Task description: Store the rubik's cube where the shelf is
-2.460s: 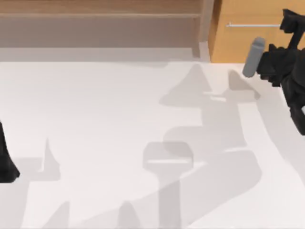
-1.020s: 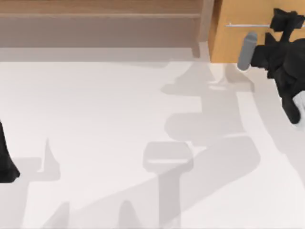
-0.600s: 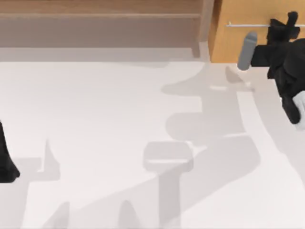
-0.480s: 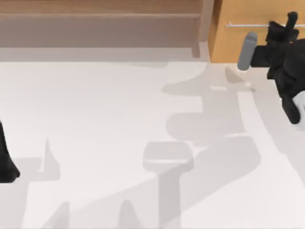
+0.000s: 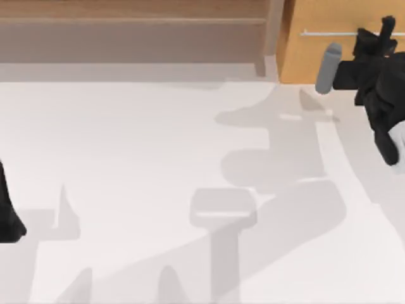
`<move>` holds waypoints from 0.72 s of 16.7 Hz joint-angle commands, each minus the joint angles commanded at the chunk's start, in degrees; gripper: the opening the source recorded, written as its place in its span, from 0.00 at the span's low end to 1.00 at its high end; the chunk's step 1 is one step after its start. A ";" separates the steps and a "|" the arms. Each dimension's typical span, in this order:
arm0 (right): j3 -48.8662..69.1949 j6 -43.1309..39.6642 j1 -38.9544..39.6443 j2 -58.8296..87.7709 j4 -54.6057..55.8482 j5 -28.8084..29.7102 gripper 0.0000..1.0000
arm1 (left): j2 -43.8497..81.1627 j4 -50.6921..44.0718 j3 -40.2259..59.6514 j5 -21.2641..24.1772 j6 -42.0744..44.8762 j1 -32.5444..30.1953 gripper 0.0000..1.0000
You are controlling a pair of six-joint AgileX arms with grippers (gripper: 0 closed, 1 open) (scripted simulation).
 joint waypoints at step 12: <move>-16.23 0.08 1.99 -7.00 9.11 1.97 0.00 | 0.00 0.00 0.00 0.00 0.00 0.00 1.00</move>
